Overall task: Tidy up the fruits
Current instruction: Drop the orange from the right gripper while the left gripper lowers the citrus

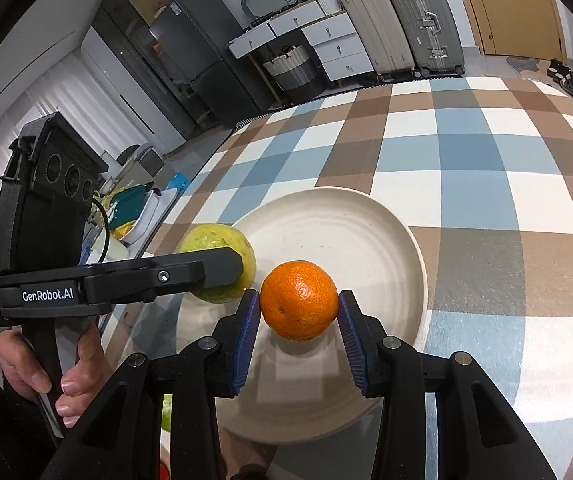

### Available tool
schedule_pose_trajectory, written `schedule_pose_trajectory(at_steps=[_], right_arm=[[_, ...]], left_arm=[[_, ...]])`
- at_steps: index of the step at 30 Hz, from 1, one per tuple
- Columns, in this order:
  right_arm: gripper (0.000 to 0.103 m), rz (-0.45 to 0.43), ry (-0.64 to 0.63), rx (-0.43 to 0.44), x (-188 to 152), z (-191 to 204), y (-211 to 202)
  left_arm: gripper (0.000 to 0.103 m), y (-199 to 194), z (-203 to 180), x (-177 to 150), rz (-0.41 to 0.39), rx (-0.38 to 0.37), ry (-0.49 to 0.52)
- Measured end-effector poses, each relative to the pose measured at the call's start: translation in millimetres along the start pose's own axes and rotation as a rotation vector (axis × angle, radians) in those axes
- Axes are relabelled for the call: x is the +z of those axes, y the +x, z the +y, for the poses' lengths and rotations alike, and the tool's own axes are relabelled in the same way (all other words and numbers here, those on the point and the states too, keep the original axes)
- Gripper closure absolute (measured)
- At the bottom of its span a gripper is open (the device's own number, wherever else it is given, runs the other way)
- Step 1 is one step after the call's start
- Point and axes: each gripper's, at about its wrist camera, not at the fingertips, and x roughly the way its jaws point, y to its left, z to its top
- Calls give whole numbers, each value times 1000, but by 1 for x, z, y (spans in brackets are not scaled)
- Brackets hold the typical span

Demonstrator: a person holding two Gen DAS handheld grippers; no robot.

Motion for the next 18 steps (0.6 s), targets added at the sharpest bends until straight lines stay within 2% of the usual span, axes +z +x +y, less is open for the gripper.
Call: schedule_pose_trajectory(at_steps=[4, 6, 11, 15, 18], right_arm=[[60, 0, -24, -29, -1, 4, 2], [53, -4, -31, -36, -2, 4, 1], [51, -54, -31, -46, -2, 5, -13], [51, -90, -25, -51, -1, 5, -27], [49, -109, -33, -54, -1, 9, -36]], left_arm=[[54, 6, 2, 1, 16, 1, -10], [51, 5, 3, 2, 12, 12, -14], [49, -1, 1, 0, 11, -1, -23], [47, -11, -7, -6, -13, 27, 0], [42, -22, -12, -13, -44, 54, 23]])
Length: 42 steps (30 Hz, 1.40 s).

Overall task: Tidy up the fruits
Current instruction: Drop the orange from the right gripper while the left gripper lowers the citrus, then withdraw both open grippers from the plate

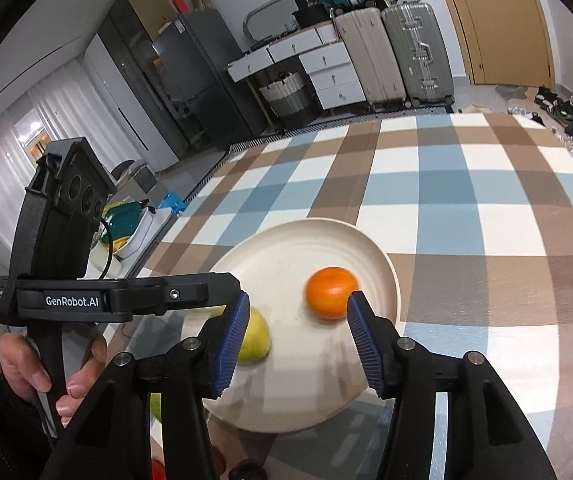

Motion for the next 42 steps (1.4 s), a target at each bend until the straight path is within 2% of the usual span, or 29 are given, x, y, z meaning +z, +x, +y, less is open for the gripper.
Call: schedule_pose_trajectory(at_steps=[3, 8, 16, 18, 25, 30, 39, 42], right_arm=[[45, -25, -11, 3, -3, 5, -10], [45, -59, -20, 7, -9, 14, -23], [44, -110, -69, -29, -23, 30, -44], [36, -124, -81, -40, -26, 35, -48], [20, -193, -119, -51, -39, 51, -67], [6, -238, -136, -71, -45, 62, -78], [2, -266, -127, -85, -62, 74, -98], [1, -278, -141, -126, -69, 80, -103]], left_arm=[[42, -12, -4, -7, -23, 27, 14], [36, -32, -10, -21, -63, 72, 37], [35, -59, -17, -45, -115, 114, 62], [33, -66, -18, -51, -129, 127, 68], [23, -89, -21, -72, -195, 175, 80], [23, -103, -22, -90, -230, 214, 82], [17, -127, -28, -121, -288, 263, 95], [14, -131, -27, -132, -297, 270, 88]])
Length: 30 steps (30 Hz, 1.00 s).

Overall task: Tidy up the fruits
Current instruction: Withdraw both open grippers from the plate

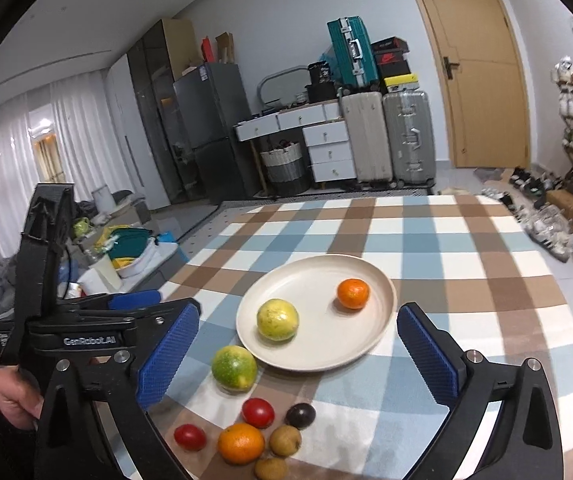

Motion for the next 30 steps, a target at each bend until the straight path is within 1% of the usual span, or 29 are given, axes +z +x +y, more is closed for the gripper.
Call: schedule_pose_trajectory(at_steps=[3, 5, 12, 16, 18, 20, 21, 24, 28, 30], right_arm=[[1, -3, -1, -1, -5, 4, -7], [1, 1, 0, -4, -8, 5, -11], [1, 19, 2, 2, -21, 10, -22], [1, 30, -7, -21, -28, 12, -28], [1, 29, -7, -22, -30, 13, -31], [1, 28, -7, -23, -31, 13, -33], [1, 29, -12, -25, -32, 14, -35], [1, 26, -31, -57, -32, 13, -38], [1, 39, -17, -63, -35, 10, -43], [1, 43, -23, -64, -36, 10, -45]], left_arm=[[9, -6, -1, -9, -1, 3, 5], [2, -9, -1, -15, -9, 8, 9], [1, -18, -2, -35, -8, -2, 28], [1, -22, -5, -49, -4, -4, 61], [1, -21, -6, -56, 14, 1, 86], [1, -19, -8, -64, 35, 33, 120], [1, -18, -7, -68, 41, 35, 123], [1, -13, -4, -72, 73, 30, 116], [1, -8, -5, -77, 86, 17, 129], [1, -3, -6, -81, 105, 11, 139]])
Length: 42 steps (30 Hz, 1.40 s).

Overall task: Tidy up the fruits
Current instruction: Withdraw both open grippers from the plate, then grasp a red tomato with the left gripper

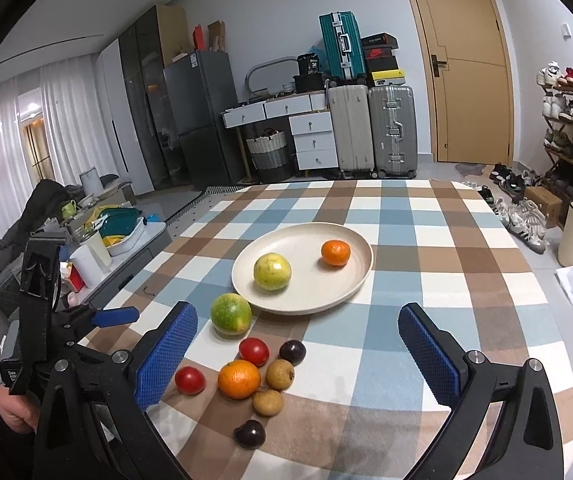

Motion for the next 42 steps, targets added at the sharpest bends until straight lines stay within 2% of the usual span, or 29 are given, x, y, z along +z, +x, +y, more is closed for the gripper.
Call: schedule_pose_trajectory(at_steps=[7, 19, 21, 23, 24, 26, 27, 29, 33, 42], right_arm=[[1, 25, 4, 3, -12, -2, -4], [1, 64, 12, 11, -23, -2, -5], [1, 63, 10, 13, -24, -1, -6], [1, 66, 11, 12, -24, -1, -6], [1, 70, 12, 12, -25, -1, -6], [1, 76, 16, 12, -27, -1, -6], [1, 77, 18, 13, -28, -1, -6], [1, 79, 22, 12, -29, -3, -6], [1, 86, 32, 15, -31, -5, -5], [1, 103, 36, 48, -33, -2, -1]], left_arm=[[1, 18, -4, -11, 62, 15, 21], [2, 32, -4, -18, 116, -18, 24], [6, 34, -5, -19, 120, -23, 32], [24, 35, -5, -19, 124, -49, 27], [28, 35, -5, -20, 134, -73, 20], [44, 36, -6, -20, 149, -112, 17], [51, 35, -7, -21, 147, -109, 24], [78, 35, -8, -21, 155, -118, 35], [78, 34, -2, -20, 165, -178, 0], [78, 15, 5, -9, 108, -172, -17]])
